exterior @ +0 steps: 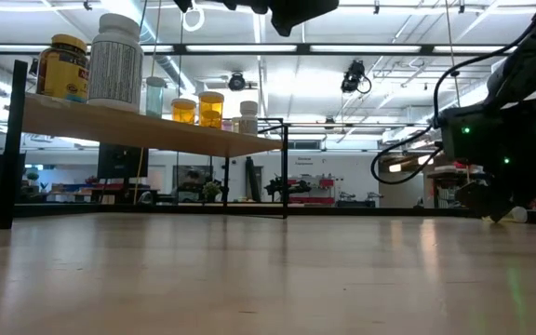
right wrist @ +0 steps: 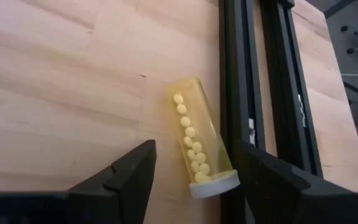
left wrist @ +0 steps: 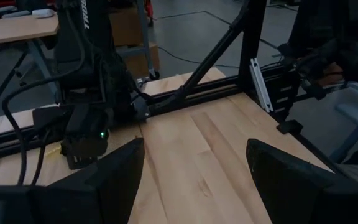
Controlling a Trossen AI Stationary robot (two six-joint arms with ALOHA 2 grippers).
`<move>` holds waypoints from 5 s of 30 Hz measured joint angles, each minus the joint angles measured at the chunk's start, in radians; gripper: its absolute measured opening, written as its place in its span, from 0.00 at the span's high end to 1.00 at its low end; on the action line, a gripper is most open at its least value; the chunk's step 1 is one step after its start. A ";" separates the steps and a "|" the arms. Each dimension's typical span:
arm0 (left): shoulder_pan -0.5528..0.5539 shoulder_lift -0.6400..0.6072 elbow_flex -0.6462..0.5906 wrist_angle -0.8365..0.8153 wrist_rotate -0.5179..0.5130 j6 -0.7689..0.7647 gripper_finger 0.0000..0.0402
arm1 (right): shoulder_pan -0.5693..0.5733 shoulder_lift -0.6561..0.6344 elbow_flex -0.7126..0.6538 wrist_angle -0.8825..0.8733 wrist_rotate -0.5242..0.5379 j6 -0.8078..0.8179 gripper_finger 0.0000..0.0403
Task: Pick and place medicine bottles onto shelf by color
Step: Put the small yellow pill bottle on the shelf
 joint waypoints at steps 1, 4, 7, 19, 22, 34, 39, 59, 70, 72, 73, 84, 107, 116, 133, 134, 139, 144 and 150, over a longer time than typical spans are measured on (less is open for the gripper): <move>0.000 0.000 0.000 -0.002 0.000 0.000 0.28 | 0.000 0.000 0.000 0.001 0.003 -0.002 0.43; 0.000 0.000 0.000 -0.005 0.000 0.001 0.28 | 0.000 0.000 -0.001 0.005 0.006 -0.004 0.43; 0.000 0.000 0.000 -0.005 0.000 0.001 0.28 | 0.000 0.000 -0.001 0.007 -0.001 -0.005 0.43; 0.000 0.000 0.000 -0.023 0.000 0.001 0.28 | 0.057 0.001 -0.001 0.018 -0.022 -0.016 0.47; 0.000 0.000 0.000 -0.023 0.000 0.001 0.28 | 0.068 0.001 -0.001 0.021 -0.023 -0.016 0.48; 0.000 0.000 0.000 -0.024 0.000 0.000 0.28 | -0.019 0.001 -0.001 0.048 -0.031 -0.059 0.57; 0.000 0.000 0.000 -0.026 0.000 0.000 0.28 | -0.025 0.002 -0.002 0.065 -0.023 -0.089 0.64; 0.001 0.001 0.001 -0.067 -0.031 0.003 0.28 | 0.103 0.001 0.013 0.578 -0.267 -0.383 0.71; -0.003 -0.051 0.002 -0.158 -0.094 -0.001 0.28 | 0.363 0.004 0.009 0.814 -0.569 -0.426 0.71; -0.005 -0.060 0.002 -0.177 -0.095 -0.011 0.28 | 0.422 0.004 0.009 0.859 -0.522 -0.428 0.71; -0.008 -0.062 0.002 -0.169 -0.095 -0.018 0.28 | 0.447 0.004 0.009 0.883 -0.489 -0.432 0.71; -0.060 -0.063 0.002 -0.280 -0.158 -0.052 0.28 | 0.534 0.212 0.093 1.026 -0.391 -0.572 0.70; -0.240 -0.063 0.003 -0.267 -0.472 -0.104 0.28 | 0.523 0.536 0.485 1.038 -0.396 -1.046 0.69; -0.244 -0.063 0.003 -0.339 -0.498 -0.105 0.28 | 0.518 0.558 0.471 1.040 -0.435 -1.028 0.65; -0.243 -0.048 0.003 -0.439 -0.577 -0.157 0.28 | 0.518 0.492 0.471 0.936 -0.437 -1.022 0.41; -0.243 -0.040 0.003 -0.437 -0.609 -0.165 0.28 | 0.518 0.471 0.471 0.894 -0.423 -1.014 0.41; -0.235 0.014 0.004 -0.448 -0.674 -0.175 0.28 | 0.519 0.327 0.471 0.654 -0.392 -0.931 0.39; -0.210 0.102 0.003 -0.432 -0.638 -0.148 0.28 | 0.527 0.158 0.471 0.424 -0.387 -0.807 0.39; -0.152 0.152 0.003 -0.432 -0.495 -0.130 0.28 | 0.586 -0.002 0.471 0.203 -0.249 -0.715 0.39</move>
